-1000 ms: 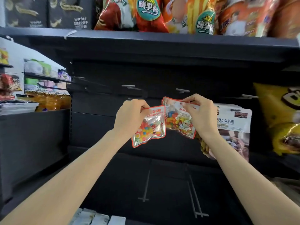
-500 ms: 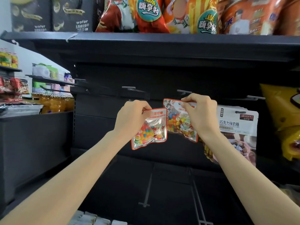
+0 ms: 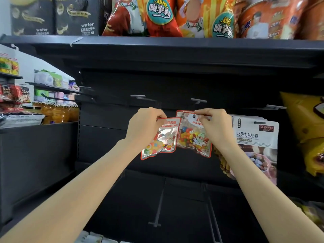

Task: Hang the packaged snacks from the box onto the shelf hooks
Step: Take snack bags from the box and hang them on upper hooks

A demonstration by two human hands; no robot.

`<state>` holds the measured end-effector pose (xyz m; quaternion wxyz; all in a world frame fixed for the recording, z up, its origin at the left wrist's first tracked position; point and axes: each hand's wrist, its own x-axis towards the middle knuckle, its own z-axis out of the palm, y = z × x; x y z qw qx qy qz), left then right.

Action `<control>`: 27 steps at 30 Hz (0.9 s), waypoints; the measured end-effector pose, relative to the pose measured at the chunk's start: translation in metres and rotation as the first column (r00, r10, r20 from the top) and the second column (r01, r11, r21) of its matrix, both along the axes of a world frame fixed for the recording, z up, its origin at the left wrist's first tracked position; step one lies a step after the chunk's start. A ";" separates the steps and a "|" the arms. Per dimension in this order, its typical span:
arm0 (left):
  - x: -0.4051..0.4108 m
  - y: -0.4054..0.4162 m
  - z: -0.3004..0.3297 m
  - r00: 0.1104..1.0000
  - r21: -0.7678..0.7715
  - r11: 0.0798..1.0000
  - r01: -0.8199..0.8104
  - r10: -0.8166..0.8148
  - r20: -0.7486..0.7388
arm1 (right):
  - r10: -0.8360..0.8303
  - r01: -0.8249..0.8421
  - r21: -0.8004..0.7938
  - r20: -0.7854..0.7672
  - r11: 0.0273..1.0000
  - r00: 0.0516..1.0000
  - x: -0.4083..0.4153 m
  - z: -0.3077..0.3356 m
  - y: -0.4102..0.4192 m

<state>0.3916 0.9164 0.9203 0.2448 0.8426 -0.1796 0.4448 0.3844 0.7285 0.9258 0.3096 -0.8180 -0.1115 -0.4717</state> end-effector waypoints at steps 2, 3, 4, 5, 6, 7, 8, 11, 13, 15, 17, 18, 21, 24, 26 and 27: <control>0.000 -0.002 0.001 1.000 0.011 1.000 0.000 0.000 -0.006 | -0.016 0.016 0.003 -0.003 1.000 1.000 0.010 0.002 -0.001; 0.000 -0.004 0.002 1.000 0.014 1.000 -0.001 0.001 -0.011 | -0.021 0.021 0.013 -0.002 1.000 1.000 0.017 0.004 -0.001; 0.000 -0.005 0.003 1.000 0.016 1.000 -0.002 0.002 -0.015 | -0.029 0.030 0.026 -0.011 0.999 1.000 0.025 0.006 -0.001; 0.000 -0.007 0.004 1.000 0.019 1.000 -0.003 0.003 -0.017 | -0.048 0.049 0.035 -0.032 0.998 0.998 0.035 0.007 -0.001; -0.001 -0.008 0.005 1.000 0.023 1.000 -0.005 0.005 -0.019 | -0.073 0.076 0.040 -0.056 0.996 0.996 0.045 0.009 -0.002; -0.001 -0.010 0.005 1.000 0.029 1.000 -0.007 0.007 -0.024 | -0.096 0.100 0.043 -0.078 0.994 0.992 0.055 0.009 -0.002; -0.001 -0.012 0.004 1.000 0.034 0.999 -0.006 0.007 -0.030 | -0.110 0.117 0.056 -0.106 0.992 0.988 0.064 0.010 -0.003; 0.000 -0.015 0.003 0.998 0.062 0.998 0.014 -0.010 -0.062 | -0.126 0.150 0.109 -0.206 0.983 0.971 0.084 0.010 -0.006; -0.001 -0.015 0.002 0.994 0.074 0.995 0.067 -0.060 -0.086 | -0.134 0.160 0.092 -0.238 0.983 0.962 0.092 0.011 -0.007; -0.003 -0.015 0.000 0.986 0.074 0.987 0.140 -0.132 -0.105 | -0.140 0.157 0.048 -0.262 0.986 0.955 0.091 0.011 -0.006; -0.004 -0.015 -0.003 0.977 0.067 0.980 0.188 -0.179 -0.115 | -0.117 0.132 0.049 -0.235 0.990 0.965 0.080 0.007 -0.005; -0.004 -0.015 -0.004 0.974 0.064 0.977 0.202 -0.194 -0.114 | -0.105 0.118 0.063 -0.182 0.991 0.978 0.071 0.003 -0.005; -0.006 -0.018 -0.005 0.963 0.042 0.966 0.256 -0.251 -0.096 | -0.037 0.033 0.092 0.046 0.995 0.998 0.033 -0.010 -0.008; -0.009 -0.027 -0.001 0.935 -0.047 0.938 0.344 -0.347 -0.074 | 0.180 -0.191 0.134 0.092 0.972 0.979 -0.004 -0.018 -0.010; -0.010 -0.035 0.002 0.926 -0.105 0.924 0.368 -0.374 -0.050 | 0.345 -0.350 0.148 0.057 0.925 0.937 -0.019 -0.018 -0.011; -0.010 -0.039 0.004 0.922 -0.134 0.916 0.378 -0.386 -0.036 | 0.370 -0.372 0.123 0.041 0.920 0.928 -0.021 -0.018 -0.012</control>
